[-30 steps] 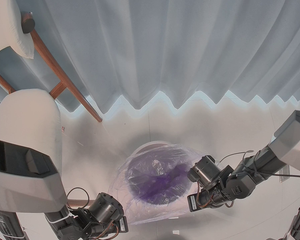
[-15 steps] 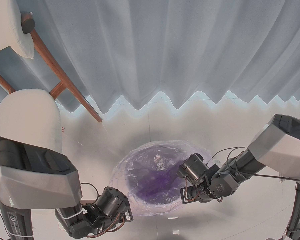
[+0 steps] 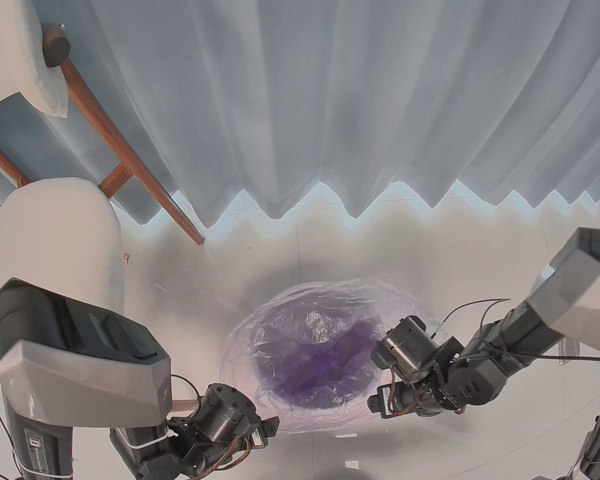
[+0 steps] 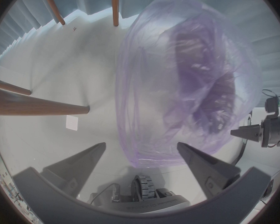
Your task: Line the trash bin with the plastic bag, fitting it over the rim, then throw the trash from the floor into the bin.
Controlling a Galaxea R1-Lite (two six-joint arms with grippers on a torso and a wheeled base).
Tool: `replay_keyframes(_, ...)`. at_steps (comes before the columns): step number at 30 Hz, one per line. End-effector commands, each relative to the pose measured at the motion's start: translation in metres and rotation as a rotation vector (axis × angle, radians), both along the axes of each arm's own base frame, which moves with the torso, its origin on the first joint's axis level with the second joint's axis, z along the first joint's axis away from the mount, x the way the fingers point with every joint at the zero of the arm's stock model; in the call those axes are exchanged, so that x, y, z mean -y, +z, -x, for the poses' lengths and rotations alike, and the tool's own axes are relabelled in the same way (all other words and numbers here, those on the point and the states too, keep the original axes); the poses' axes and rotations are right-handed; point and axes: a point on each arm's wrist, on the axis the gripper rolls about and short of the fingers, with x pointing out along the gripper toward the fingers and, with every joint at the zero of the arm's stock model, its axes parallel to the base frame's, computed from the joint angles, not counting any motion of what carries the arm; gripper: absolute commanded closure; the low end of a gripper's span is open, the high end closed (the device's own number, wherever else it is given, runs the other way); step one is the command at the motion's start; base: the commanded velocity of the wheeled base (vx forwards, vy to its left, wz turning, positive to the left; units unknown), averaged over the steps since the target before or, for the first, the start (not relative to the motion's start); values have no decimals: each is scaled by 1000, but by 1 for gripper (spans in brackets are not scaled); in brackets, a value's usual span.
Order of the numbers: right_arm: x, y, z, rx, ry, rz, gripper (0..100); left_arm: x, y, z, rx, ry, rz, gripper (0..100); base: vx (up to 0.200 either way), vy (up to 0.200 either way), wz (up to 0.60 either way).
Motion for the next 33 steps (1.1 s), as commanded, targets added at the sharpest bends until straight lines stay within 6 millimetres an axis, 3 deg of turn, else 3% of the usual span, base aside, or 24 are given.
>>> replay_keyframes(1, 22, 42, 44, 50, 32, -72, 0, -8, 28, 37, 96, -90, 87, 0, 0, 0, 0)
replay_keyframes(4, 36, 71, 56, 116, 29, -163, 0, -14, 49, 63, 197, -159, 204, 0, 0, 0, 0)
replay_keyframes(10, 62, 104, 50, 254, -35, -297, 0, -13, 79, 61, 340, -158, 298, 0, 0, 0, 0)
replay_keyframes(14, 69, 110, 36, 335, -72, -324, 0, -16, 85, 42, 419, -141, 258, 0, 0, 0, 0)
replay_keyframes(15, 72, 113, 28, 380, -90, -340, 0, -20, 90, 23, 488, -127, 212, 0, 0, 0, 0)
replay_keyframes(17, 75, 111, 19, 412, -103, -345, 0, -26, 98, 1, 571, -125, 168, 0, 0, 0, 0)
replay_keyframes(18, 76, 111, 19, 414, -106, -345, 0, -26, 99, 0, 577, -126, 165, 0, 0, 0, 0)
replay_keyframes(19, 81, 108, 9, 447, -119, -346, 0, -33, 108, -21, 653, -130, 128, 0, 0, 0, 0)
replay_keyframes(21, 85, 107, 1, 485, -117, -357, 0, -42, 112, -37, 700, -142, 71, 0, 0, 0, 0)
replay_keyframes(25, 95, 103, -13, 517, -96, -348, 0, -53, 103, -56, 698, -195, 19, 0, 0, 0, 0)
replay_keyframes(33, 103, 82, -40, 566, 46, -314, 0, -41, 91, -91, 727, -204, 21, 0, 0, 0, 0)
